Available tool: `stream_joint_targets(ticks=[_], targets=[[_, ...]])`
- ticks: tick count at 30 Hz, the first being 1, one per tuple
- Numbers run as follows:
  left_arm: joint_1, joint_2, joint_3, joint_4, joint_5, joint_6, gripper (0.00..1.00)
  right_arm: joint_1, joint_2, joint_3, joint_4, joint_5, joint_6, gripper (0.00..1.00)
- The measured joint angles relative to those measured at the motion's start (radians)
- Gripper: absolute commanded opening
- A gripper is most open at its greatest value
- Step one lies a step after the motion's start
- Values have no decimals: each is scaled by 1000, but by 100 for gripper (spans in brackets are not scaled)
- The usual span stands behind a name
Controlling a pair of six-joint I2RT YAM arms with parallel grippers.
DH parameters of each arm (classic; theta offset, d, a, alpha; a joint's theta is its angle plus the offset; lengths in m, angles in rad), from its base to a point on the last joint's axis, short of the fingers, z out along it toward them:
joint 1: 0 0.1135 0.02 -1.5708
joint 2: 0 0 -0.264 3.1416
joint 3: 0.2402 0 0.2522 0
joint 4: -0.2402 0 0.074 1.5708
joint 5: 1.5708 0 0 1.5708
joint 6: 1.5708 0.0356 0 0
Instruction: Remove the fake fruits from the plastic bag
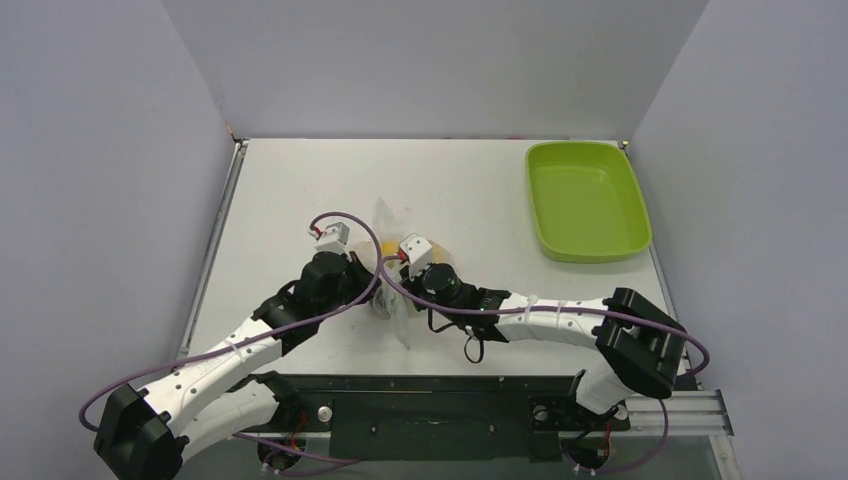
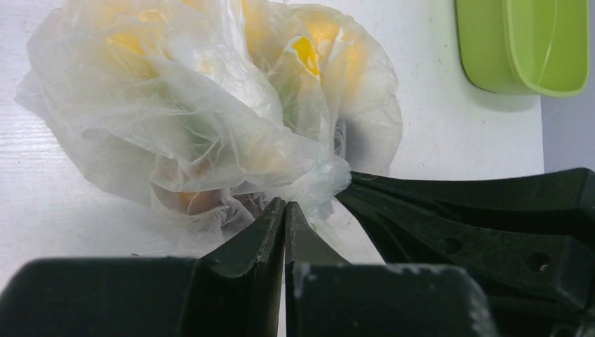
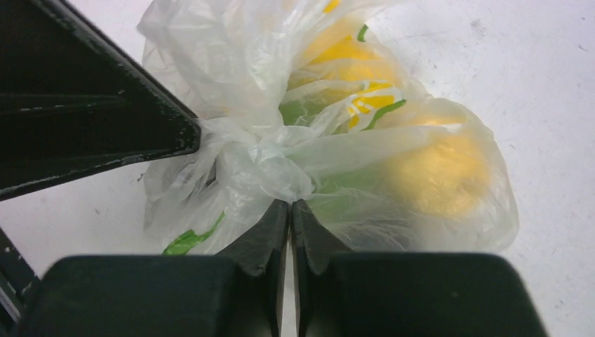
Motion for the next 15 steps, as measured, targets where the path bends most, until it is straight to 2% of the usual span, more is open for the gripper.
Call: stream_joint_targets(ticks=[4, 10, 15], targets=[[0, 0, 0, -42, -83, -51, 0, 4, -19, -18, 14, 88, 11, 0], [0, -11, -2, -76, -159, -100, 0, -3, -142, -138, 92, 200, 53, 0], [0, -69, -28, -82, -193, -115, 0, -78, -208, -205, 139, 241, 141, 0]])
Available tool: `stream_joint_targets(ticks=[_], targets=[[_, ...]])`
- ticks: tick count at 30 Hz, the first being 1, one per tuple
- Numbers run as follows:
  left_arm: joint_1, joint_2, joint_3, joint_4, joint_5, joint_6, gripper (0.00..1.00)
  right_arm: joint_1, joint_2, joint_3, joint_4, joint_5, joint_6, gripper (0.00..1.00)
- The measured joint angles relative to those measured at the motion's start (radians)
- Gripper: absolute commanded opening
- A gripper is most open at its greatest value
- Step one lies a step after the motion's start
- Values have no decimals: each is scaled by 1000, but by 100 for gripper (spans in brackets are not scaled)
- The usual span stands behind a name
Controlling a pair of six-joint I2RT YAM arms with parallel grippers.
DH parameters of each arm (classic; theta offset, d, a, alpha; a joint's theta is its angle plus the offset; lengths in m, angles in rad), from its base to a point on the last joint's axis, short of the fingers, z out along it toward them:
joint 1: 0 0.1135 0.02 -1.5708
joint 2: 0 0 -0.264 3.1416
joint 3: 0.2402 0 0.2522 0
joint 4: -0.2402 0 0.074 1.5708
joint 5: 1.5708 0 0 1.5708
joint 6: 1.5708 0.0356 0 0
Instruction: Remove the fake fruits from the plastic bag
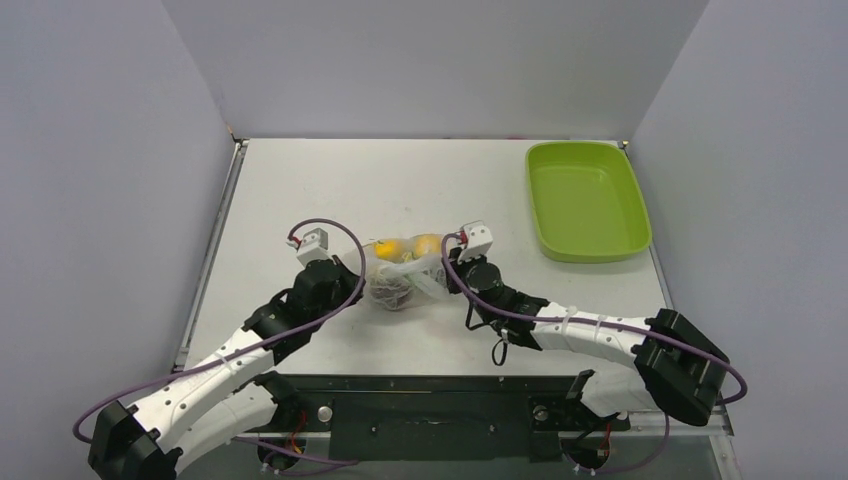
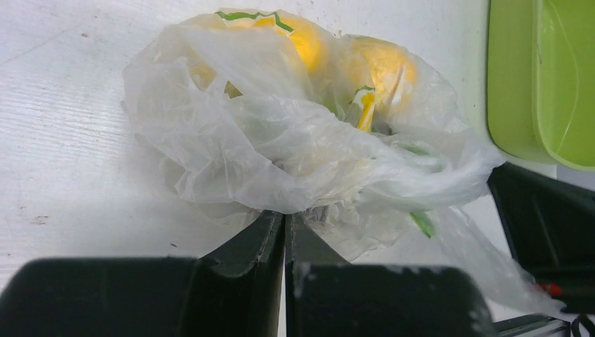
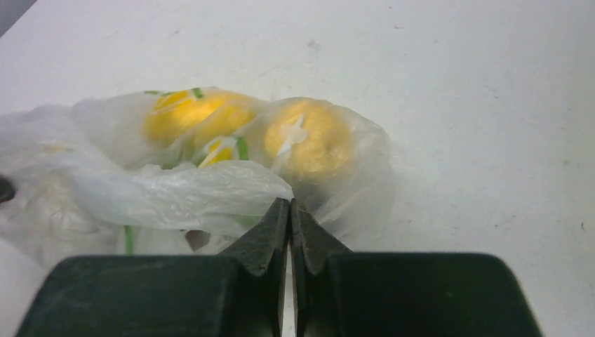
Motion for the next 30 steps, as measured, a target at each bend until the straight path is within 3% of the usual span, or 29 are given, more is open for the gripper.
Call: stream_joint_targets(ticks=[7, 17, 21, 30], targets=[[6, -76, -39, -9, -19, 10, 0, -135, -9, -23, 18, -89, 70, 1], [13, -78, -48, -18, 16, 63, 0, 27, -112, -44, 24, -121, -140, 56], [13, -49, -47, -16, 53, 90, 0, 70, -128, -38, 2, -144, -226, 69], [13, -20, -42, -10, 117, 117, 0, 114, -32, 35, -72, -190, -331, 72]])
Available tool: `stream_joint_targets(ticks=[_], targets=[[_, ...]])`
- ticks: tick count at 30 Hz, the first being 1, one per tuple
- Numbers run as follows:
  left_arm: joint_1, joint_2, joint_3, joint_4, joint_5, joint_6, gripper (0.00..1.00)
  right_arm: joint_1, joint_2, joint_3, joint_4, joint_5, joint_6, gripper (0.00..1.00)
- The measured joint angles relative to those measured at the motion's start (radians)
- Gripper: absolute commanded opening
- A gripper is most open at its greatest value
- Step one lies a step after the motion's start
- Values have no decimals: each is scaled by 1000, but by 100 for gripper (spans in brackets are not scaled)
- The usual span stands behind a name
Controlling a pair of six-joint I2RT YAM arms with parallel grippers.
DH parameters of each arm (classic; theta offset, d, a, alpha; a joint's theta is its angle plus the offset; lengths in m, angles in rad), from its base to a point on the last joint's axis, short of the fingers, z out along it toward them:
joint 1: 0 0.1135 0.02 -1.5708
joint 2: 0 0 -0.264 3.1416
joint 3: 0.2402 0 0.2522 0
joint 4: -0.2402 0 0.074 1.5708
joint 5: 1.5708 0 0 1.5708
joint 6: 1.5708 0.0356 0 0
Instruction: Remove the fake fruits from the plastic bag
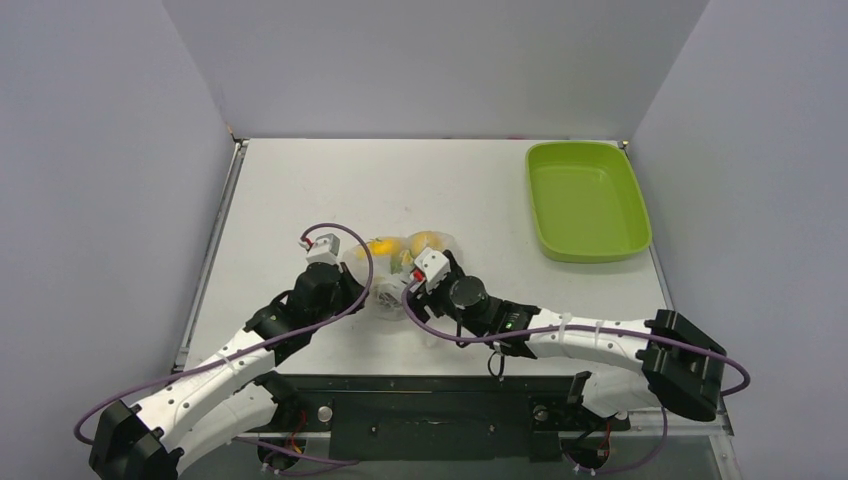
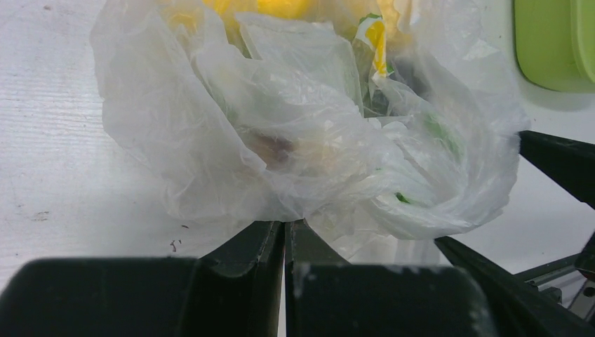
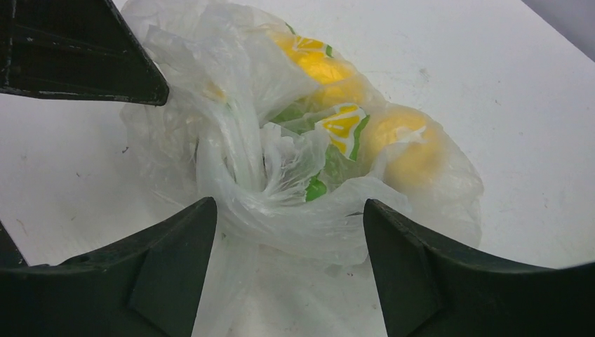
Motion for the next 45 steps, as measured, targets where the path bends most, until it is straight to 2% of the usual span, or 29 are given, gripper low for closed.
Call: stream_joint_targets(ticks=[3, 6, 11, 12, 13, 23, 30, 32, 34, 35, 37, 39, 42, 45], targets=[[0, 3, 0, 5, 16, -1, 0, 7, 60, 36, -18, -8, -6, 62], [0, 3, 0, 6, 22, -2, 0, 11, 94, 56, -31, -5, -5, 37], [0, 3, 0, 11, 21, -5, 0, 12, 121, 76, -45, -2, 9, 11], [0, 3, 0, 11, 20, -7, 0, 12, 121, 76, -46, 1, 12, 3], [0, 3, 0, 11, 18, -9, 0, 12, 121, 76, -47, 5, 13, 0], [0, -5, 0, -40, -86, -93, 0, -21, 71, 25, 11, 159, 119, 0], [14, -90, 0, -64, -119, -140, 0, -281, -69, -94, 76, 165, 330, 0], [24, -107, -1, -57, -90, -130, 0, -307, -73, -104, 83, 136, 356, 0], [42, -121, -5, -52, -37, -105, 9, -311, -73, -108, 86, 104, 366, 0], [51, -125, -7, -49, -13, -93, 19, -311, -73, -108, 88, 86, 370, 0], [73, -129, -9, -47, 51, -60, 31, -311, -73, -108, 93, 55, 373, 0], [91, -129, -6, -41, 106, -34, 39, -311, -73, -109, 97, 23, 375, 0], [106, -122, 32, -55, 162, 11, 44, -311, -74, -109, 105, -3, 376, 0], [113, -88, 136, -66, 232, 84, 46, -311, -76, -109, 108, -19, 376, 0]])
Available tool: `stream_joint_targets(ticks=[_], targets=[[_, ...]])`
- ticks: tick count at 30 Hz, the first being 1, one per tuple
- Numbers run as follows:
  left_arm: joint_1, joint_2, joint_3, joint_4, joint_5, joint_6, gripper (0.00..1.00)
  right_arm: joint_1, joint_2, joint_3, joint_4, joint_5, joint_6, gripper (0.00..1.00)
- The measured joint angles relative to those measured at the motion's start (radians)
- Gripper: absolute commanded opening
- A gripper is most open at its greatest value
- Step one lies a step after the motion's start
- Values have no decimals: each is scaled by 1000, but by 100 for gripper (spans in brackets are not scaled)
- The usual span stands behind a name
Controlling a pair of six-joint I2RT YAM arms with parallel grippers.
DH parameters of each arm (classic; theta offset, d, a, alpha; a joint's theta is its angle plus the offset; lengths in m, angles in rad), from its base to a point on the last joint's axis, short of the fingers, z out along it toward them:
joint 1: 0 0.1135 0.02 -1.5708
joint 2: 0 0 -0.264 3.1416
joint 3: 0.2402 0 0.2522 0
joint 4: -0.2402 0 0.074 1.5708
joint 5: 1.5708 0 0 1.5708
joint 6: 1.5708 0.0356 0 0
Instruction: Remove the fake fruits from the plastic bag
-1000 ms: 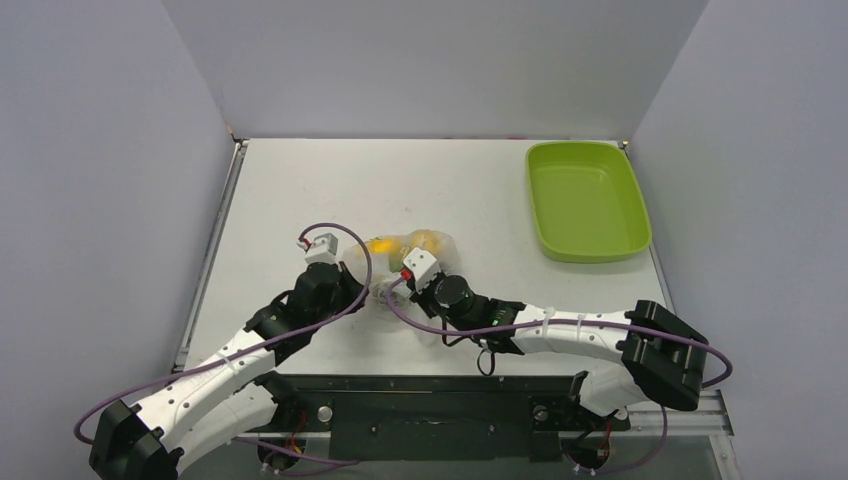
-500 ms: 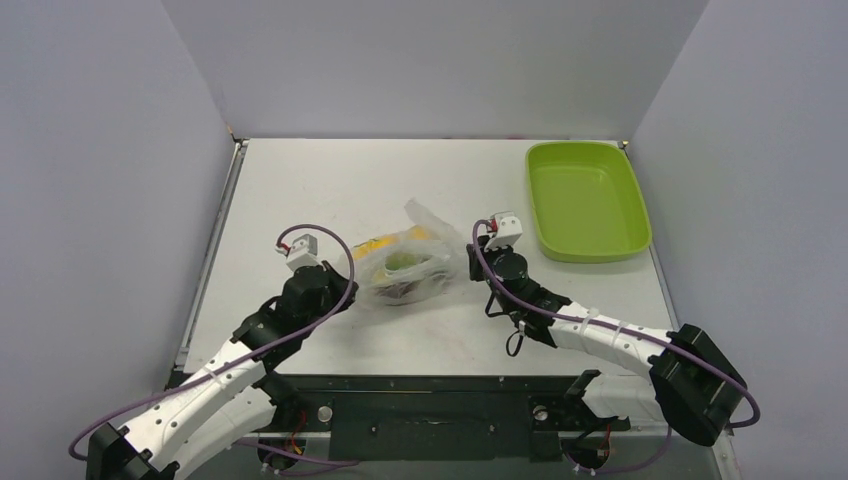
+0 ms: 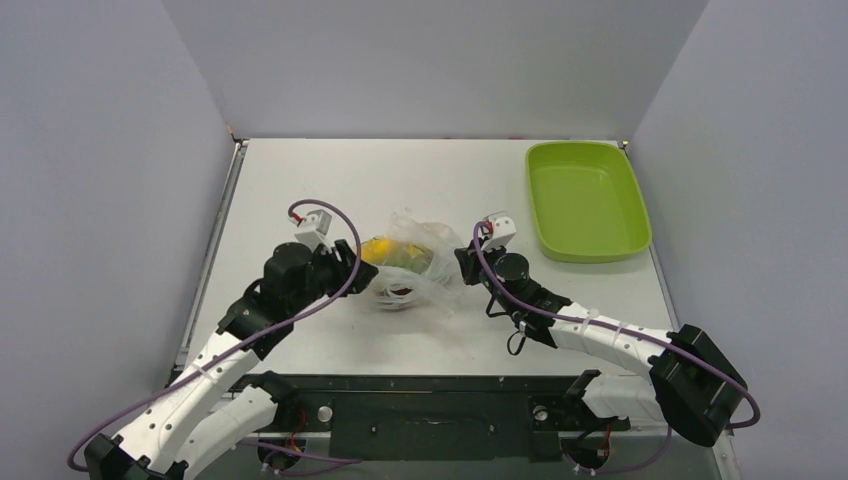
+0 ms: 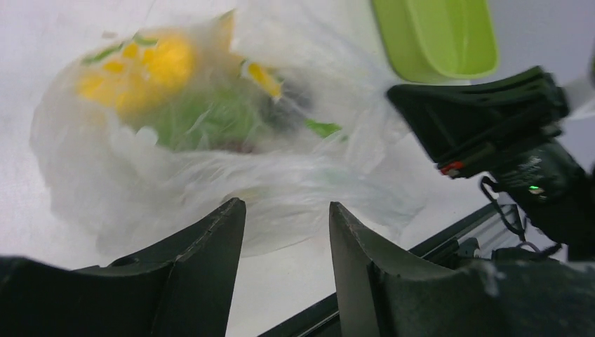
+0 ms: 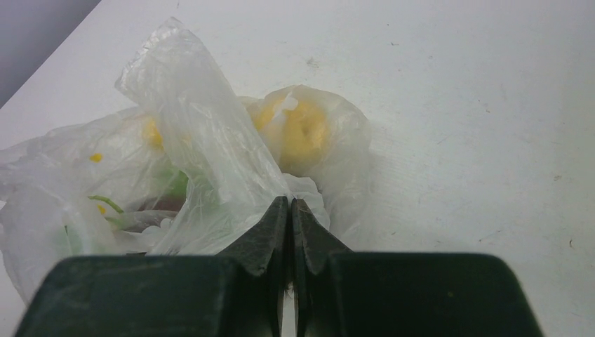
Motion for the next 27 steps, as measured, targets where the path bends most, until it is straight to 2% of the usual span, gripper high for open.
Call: stream_joint_targets(ticks=[6, 10, 13, 16, 23, 27], targets=[[-34, 169, 272, -6, 158, 184, 49, 0, -2, -2, 5, -14, 0, 0], [-214, 296, 388, -57, 150, 359, 52, 0, -2, -2, 6, -21, 0, 0], [-363, 385, 439, -114, 92, 489, 53, 0, -2, -2, 7, -23, 0, 0], [-439, 471, 467, -155, 11, 599, 54, -5, -2, -2, 7, -25, 0, 0], [-465, 615, 473, -210, -113, 726, 53, -5, -2, -2, 7, -30, 0, 0], [-468, 634, 470, -209, -142, 732, 43, -5, -2, -2, 7, -31, 0, 0]])
